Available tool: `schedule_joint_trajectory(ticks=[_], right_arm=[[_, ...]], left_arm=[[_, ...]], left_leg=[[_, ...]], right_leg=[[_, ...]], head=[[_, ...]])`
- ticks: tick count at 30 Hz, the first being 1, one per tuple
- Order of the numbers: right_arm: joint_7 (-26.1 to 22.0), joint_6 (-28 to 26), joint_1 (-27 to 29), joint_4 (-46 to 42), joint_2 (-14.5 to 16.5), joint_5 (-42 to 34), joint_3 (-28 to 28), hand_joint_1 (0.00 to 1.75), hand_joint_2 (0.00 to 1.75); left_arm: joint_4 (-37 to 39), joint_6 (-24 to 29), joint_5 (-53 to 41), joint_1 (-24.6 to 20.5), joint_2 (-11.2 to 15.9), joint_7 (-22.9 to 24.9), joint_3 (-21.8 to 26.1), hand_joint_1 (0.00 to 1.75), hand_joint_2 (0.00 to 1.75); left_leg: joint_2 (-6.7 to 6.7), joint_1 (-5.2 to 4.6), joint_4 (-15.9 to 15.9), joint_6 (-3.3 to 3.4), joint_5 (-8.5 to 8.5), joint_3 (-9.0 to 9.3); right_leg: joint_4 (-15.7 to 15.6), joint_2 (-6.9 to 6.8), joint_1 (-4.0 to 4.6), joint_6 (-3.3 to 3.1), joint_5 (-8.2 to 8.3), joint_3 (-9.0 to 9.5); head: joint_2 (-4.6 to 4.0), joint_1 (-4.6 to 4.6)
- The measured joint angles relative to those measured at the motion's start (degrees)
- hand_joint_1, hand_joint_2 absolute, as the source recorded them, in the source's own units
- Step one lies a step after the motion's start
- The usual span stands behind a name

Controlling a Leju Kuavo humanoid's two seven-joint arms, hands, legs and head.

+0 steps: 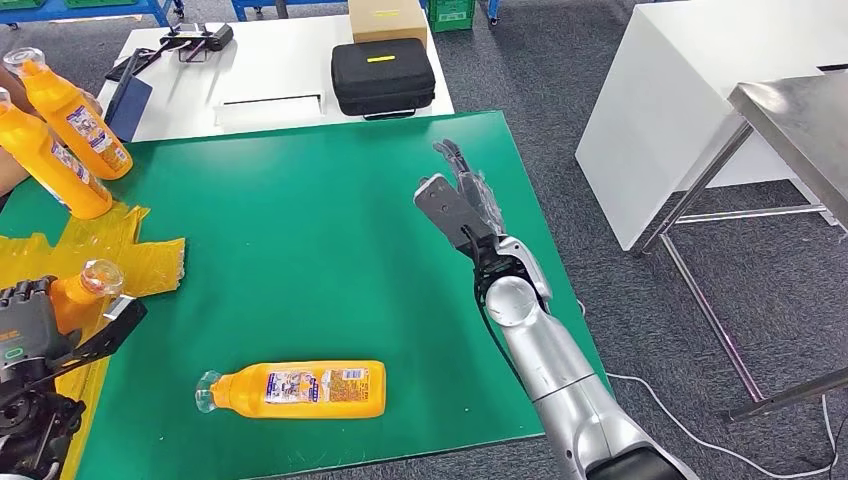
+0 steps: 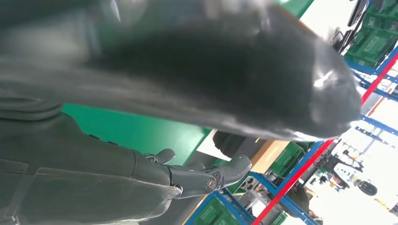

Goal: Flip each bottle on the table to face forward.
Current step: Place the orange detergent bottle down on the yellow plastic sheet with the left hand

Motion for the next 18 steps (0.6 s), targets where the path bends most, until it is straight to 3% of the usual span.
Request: schedule_joint_trajectory(ticks=[5,6,9,10,13,14,17,18], right_arm=[[-0.46,0.98,-0.01,0.0,-0.11,-0.69,0.01,0.0,0.0],[-0.58,1.13,-0.02,0.0,-0.15,-0.85,0.03,0.0,0.0],[-0.82,1.49,-0.06,0.03,-0.27,-1.28,0.14,0.0,0.0],[-0.84,1.62,-0.07,0.07,-0.29,-1.36,0.18,0.0,0.0],[-0.84,2.05,-0.08,0.28,-0.31,-1.38,0.46,0.0,0.0],[-0.84,2.13,-0.09,0.4,-0.31,-1.38,0.59,0.0,0.0],[-0.83,2.66,-0.1,0.79,-0.34,-1.21,0.97,0.0,1.31],[-0.78,3.22,-0.1,0.93,-0.38,-1.05,1.17,0.0,1.75]], left_arm=[[8.88,-1.45,-0.25,-2.68,2.58,1.01,-5.49,1.75,1.75],[10.18,-2.2,-0.27,-3.04,2.93,0.95,-6.47,1.64,1.75],[13.36,-4.82,-0.28,-4.05,3.7,0.71,-9.27,0.34,1.75],[14.14,-5.76,-0.21,-4.41,3.87,0.57,-10.07,0.0,1.75],[15.66,-7.87,0.18,-5.23,4.21,-0.31,-11.67,0.0,1.75],[16.07,-8.24,0.29,-5.46,4.31,-0.57,-12.02,0.0,1.31],[17.13,-8.74,0.66,-5.98,4.58,-1.7,-12.88,0.0,0.0],[17.3,-8.61,0.93,-6.04,4.67,-2.4,-13.0,0.0,0.0]], left_leg=[[0.03,0.01,-0.01,-0.01,-0.01,0.05],[0.02,0.01,-0.01,-0.01,-0.01,0.06],[0.01,0.01,-0.02,-0.01,-0.01,0.09],[-0.01,0.01,-0.02,-0.01,-0.01,0.14],[-0.06,0.01,-0.05,-0.03,-0.05,0.26],[-0.06,0.02,-0.06,-0.04,-0.07,0.26],[-0.02,0.01,-0.08,-0.06,-0.11,0.31],[-0.02,0.01,-0.08,-0.07,-0.1,0.37]], right_leg=[[0.01,0.02,0.01,0.0,0.0,0.02],[0.02,0.02,0.01,0.0,0.0,0.03],[0.03,0.01,0.0,0.0,0.0,0.08],[0.04,-0.01,0.0,-0.01,-0.01,0.12],[0.04,-0.07,0.0,-0.03,-0.05,0.28],[0.04,-0.06,0.0,-0.04,-0.05,0.3],[0.05,-0.03,0.0,-0.05,-0.04,0.36],[0.06,-0.02,0.0,-0.05,-0.04,0.38]], head=[[0.0,-0.01],[0.0,-0.02],[0.0,-0.01],[0.0,-0.01],[0.0,-0.01],[0.0,-0.02],[0.0,-0.03],[0.0,-0.03]])
